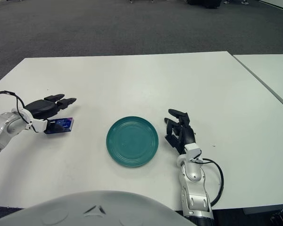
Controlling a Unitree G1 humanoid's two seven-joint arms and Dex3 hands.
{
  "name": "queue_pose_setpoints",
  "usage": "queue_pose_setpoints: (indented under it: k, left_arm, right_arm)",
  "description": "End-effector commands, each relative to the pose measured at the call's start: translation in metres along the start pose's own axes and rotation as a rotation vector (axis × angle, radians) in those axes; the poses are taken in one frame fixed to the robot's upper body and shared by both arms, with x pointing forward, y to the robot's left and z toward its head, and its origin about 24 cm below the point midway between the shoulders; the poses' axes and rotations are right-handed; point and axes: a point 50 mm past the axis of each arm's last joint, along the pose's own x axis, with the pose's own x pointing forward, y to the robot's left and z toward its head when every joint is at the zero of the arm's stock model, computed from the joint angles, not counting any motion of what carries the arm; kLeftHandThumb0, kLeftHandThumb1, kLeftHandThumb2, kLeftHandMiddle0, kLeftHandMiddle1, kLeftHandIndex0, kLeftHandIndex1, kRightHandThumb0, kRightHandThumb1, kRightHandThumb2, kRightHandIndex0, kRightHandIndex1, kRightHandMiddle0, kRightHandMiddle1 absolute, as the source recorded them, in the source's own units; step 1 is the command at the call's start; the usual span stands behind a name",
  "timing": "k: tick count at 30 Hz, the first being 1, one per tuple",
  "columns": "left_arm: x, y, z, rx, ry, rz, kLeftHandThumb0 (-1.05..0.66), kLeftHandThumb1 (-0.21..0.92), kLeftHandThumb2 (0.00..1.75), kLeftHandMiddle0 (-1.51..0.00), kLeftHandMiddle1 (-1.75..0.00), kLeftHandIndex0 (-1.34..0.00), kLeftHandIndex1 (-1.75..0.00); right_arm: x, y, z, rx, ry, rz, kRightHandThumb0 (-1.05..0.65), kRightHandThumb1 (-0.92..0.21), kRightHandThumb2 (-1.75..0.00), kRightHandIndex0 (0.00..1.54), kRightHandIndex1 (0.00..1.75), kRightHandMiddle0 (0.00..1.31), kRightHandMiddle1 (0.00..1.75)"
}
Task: Put the gum into the plate.
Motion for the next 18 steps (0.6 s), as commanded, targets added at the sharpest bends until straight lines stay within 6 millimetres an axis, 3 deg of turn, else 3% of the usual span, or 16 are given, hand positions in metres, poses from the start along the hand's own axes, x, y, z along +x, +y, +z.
queue_pose_setpoints:
  k: [1,18]
  left_arm:
    - [0.0016,0.0078,-0.0022,0.024,0.011,0.025,-1.05,0.92,0.36,0.00,0.00,0.00,-0.05]
    - [0.0066,0.0090,0.0026,0.025,0.006,0.026,-1.05,0.92,0.36,0.00,0.00,0.00,-0.05]
  right_arm:
    - [-0.0053,-0.0023,-0.0184,0.003,0.108,-0.003,-0.61,-0.92,-0.77,0.44,0.54,0.00,1.09]
    - [-0.0031,-0.0101,-0.0188,-0.001,0.103,-0.004,-0.63,-0.92,-0.76,0.44,0.57,0.01,1.10]
